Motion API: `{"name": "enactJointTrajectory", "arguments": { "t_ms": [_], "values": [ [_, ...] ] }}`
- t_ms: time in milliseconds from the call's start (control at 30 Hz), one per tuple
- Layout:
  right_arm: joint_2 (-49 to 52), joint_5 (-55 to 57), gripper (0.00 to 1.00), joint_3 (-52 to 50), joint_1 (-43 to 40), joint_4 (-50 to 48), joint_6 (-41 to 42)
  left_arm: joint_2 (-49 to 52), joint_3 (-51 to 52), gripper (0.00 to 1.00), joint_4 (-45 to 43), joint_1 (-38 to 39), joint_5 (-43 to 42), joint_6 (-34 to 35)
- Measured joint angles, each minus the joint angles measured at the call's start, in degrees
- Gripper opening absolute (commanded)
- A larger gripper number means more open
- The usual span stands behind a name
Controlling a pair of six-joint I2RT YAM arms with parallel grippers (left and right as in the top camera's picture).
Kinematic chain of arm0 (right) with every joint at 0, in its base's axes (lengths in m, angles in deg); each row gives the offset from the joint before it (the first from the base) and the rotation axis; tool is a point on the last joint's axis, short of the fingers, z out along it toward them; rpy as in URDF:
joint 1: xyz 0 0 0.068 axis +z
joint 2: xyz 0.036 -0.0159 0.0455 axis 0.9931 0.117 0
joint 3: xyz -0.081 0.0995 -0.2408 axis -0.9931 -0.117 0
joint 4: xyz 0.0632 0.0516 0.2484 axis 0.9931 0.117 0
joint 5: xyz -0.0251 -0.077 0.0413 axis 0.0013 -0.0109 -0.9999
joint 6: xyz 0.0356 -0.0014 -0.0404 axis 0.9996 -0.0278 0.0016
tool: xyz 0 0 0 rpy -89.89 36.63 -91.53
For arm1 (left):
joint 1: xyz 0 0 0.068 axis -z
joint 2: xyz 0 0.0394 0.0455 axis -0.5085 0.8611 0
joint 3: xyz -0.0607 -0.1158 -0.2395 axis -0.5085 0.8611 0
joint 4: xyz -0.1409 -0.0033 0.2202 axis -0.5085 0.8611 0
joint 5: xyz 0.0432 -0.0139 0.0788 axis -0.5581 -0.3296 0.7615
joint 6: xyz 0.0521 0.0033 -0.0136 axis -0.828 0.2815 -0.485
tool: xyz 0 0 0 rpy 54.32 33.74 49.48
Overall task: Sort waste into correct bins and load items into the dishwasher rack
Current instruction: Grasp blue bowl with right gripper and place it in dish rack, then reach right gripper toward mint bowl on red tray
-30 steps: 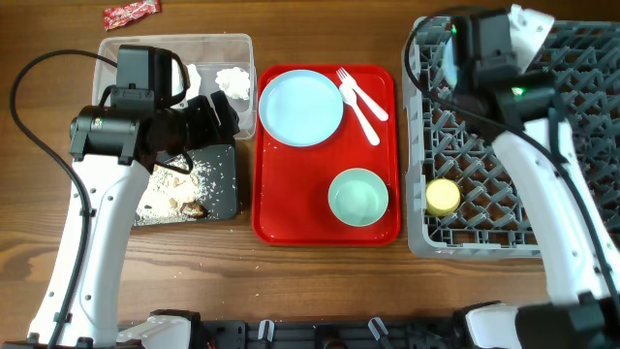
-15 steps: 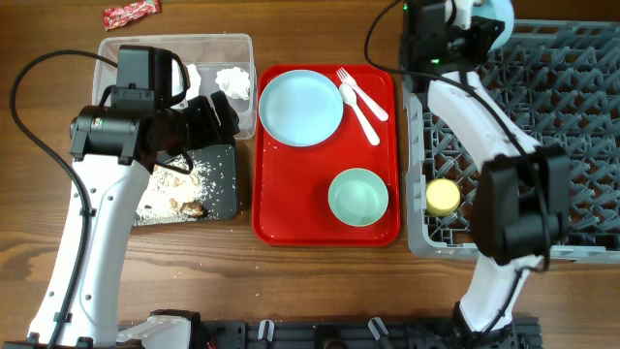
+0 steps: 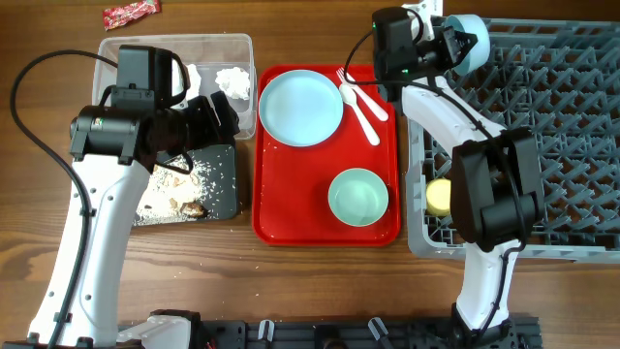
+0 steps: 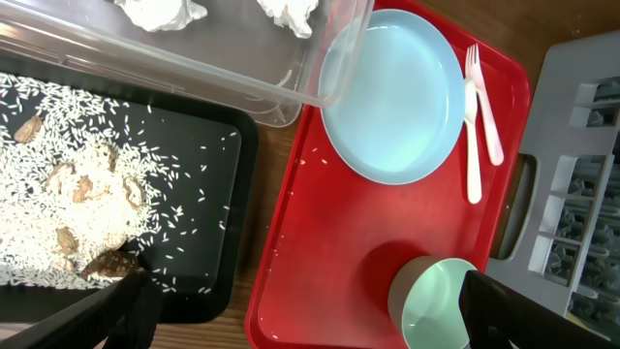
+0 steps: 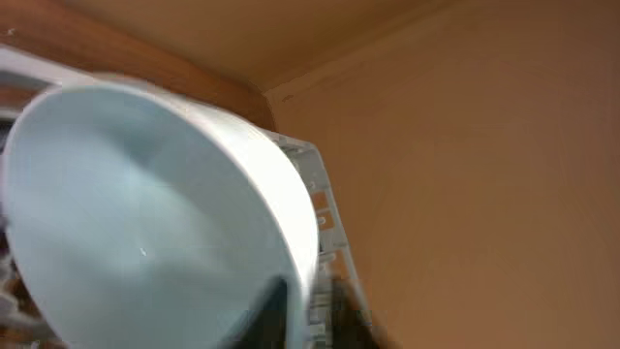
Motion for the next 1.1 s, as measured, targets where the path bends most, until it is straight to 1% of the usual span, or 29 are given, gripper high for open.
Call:
{"name": "enactJointTrajectory", "arguments": {
  "t_ms": [67, 200, 367, 400, 533, 600, 700, 800, 933, 967, 1033, 1067, 1100],
  "values": [
    [0.0, 0.0, 0.39, 0.0, 0.5, 0.1, -0.4, 0.0, 0.0, 1.00, 0.0, 0.0, 0.0, 0.0],
    [0.0, 0.0, 0.47, 0.0, 2.1, 0.1, -0.6, 0.0, 0.0, 1.00, 0.0, 0.0, 0.0, 0.0],
    [0.0, -0.5, 0.70, 0.0, 5.0, -0.1, -1.6, 0.0, 0.0, 1.00, 0.0, 0.0, 0.0, 0.0],
    [0.0, -0.6, 0.79, 0.0, 5.5, -0.3, -1.9, 0.0, 0.0, 1.00, 0.0, 0.0, 0.0, 0.0],
    [0.0, -0.6, 0.90, 0.0, 6.6, -3.9, -3.4, 0.0, 0.0, 1.00, 0.0, 0.0, 0.0, 0.0],
    [0.0, -0.3, 0.93, 0.0, 6.8, -8.9, -5.5, 0.0, 0.0, 1.00, 0.0, 0.0, 0.0, 0.0],
    [0.0, -0.2, 0.93, 0.0, 7.1, -16.0, -8.3, 0.0, 0.0, 1.00, 0.0, 0.0, 0.0, 0.0],
    [0.0, 0.0, 0.93, 0.0, 8.1, -19.7, -10.3, 0.0, 0.0, 1.00, 0.0, 0.0, 0.0, 0.0],
    [0.0, -0.8, 0.93, 0.0, 10.5, -19.8, -11.1, 0.0, 0.0, 1.00, 0.0, 0.0, 0.0, 0.0],
    [0.0, -1.2, 0.87, 0.0, 11.5, -19.8, -11.2, 0.0, 0.0, 1.00, 0.0, 0.0, 0.0, 0.0],
    [0.0, -1.7, 0.83, 0.0, 13.2, -19.6, -10.9, 0.0, 0.0, 1.00, 0.0, 0.0, 0.0, 0.0],
    [-0.1, -2.2, 0.83, 0.0, 14.4, -18.6, -10.5, 0.0, 0.0, 1.00, 0.0, 0.0, 0.0, 0.0],
    [-0.6, -3.6, 0.83, 0.2, 15.7, -13.7, -8.5, 0.0, 0.0, 1.00, 0.0, 0.0, 0.0, 0.0]
  ]
}}
